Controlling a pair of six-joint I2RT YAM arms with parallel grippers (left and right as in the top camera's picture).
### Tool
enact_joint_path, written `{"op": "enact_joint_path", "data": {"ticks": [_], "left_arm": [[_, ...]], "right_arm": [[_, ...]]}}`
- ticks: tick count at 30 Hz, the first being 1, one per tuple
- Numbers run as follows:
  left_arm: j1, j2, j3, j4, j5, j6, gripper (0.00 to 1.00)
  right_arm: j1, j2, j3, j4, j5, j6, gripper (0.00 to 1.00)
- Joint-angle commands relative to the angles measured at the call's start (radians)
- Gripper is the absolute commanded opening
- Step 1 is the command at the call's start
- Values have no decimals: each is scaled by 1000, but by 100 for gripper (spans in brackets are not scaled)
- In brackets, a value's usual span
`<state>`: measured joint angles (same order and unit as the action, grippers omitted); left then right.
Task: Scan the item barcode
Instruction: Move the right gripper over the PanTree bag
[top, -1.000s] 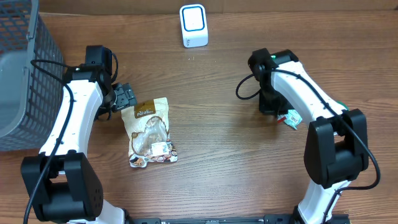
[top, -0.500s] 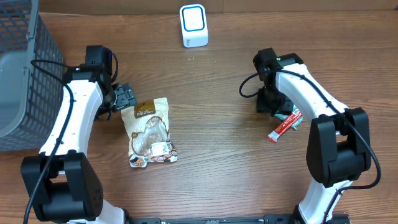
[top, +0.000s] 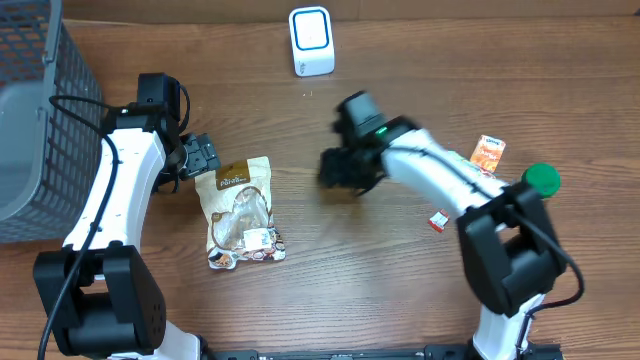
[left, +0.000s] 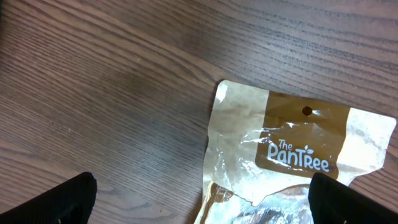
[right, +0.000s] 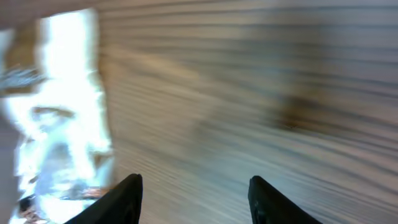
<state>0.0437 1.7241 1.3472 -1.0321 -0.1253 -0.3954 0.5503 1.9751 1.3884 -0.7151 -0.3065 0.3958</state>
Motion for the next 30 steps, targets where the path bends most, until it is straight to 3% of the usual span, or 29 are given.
{"op": "enact_joint_path", "data": {"ticks": [1, 8, 17, 27, 28, 29, 30], "left_arm": [[1, -16, 6, 0, -13, 7, 100], [1, -16, 6, 0, -13, 7, 100], [1, -16, 6, 1, -12, 6, 100], [1, -11, 6, 14, 150, -1, 100], [1, -11, 5, 4, 153, 0, 89], [0, -9, 3, -10, 150, 1, 62], [0, -9, 0, -27, 143, 8, 44]], "right_arm": [[117, -17, -35, 80, 51, 74, 56], [233, -17, -43, 135, 183, 106, 57], [239, -17, -43, 135, 216, 106, 57], [233, -17, -43, 106, 220, 132, 54], [229, -17, -43, 100, 220, 132, 54], [223, -17, -43, 91, 220, 132, 53], [217, -17, -43, 84, 220, 132, 53]]}}
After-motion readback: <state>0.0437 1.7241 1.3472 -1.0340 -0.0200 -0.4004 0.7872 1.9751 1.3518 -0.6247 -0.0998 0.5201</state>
